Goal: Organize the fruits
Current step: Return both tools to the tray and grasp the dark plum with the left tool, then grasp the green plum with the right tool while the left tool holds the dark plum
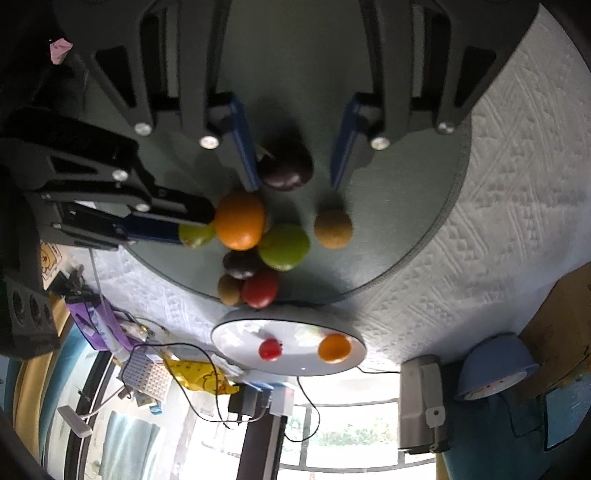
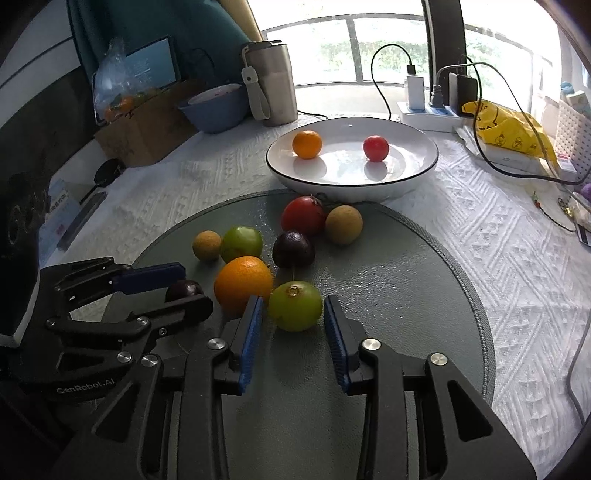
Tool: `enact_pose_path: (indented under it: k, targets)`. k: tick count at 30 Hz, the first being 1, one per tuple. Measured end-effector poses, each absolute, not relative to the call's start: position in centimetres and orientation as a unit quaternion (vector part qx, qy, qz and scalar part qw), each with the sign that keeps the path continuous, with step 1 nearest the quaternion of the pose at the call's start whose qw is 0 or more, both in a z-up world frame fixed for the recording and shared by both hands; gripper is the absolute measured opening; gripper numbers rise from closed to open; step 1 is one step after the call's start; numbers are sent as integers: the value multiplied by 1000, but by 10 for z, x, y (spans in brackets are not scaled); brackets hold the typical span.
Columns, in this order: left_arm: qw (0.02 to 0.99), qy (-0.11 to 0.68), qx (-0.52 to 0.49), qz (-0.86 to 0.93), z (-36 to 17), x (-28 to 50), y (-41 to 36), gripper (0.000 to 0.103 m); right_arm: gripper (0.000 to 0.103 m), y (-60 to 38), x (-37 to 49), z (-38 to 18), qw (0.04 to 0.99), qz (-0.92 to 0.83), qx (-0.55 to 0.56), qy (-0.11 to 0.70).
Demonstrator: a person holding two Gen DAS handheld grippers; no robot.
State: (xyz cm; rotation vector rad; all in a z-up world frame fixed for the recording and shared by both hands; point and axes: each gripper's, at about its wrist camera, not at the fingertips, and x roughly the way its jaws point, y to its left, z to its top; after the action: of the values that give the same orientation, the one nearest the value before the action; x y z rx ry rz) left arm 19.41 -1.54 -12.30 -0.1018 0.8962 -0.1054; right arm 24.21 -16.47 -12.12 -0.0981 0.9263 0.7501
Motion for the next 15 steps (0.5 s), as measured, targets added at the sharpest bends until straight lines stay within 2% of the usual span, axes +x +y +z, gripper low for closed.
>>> enact_pose_path:
  k: [2, 15]
  targets:
    - [900, 430, -51, -55, -122, 193, -17, 31, 30, -165, 242, -121, 826, 354, -45, 436]
    - [908, 410, -59, -59, -108, 182, -15, 31, 30, -167, 234, -112, 835, 350, -50, 422]
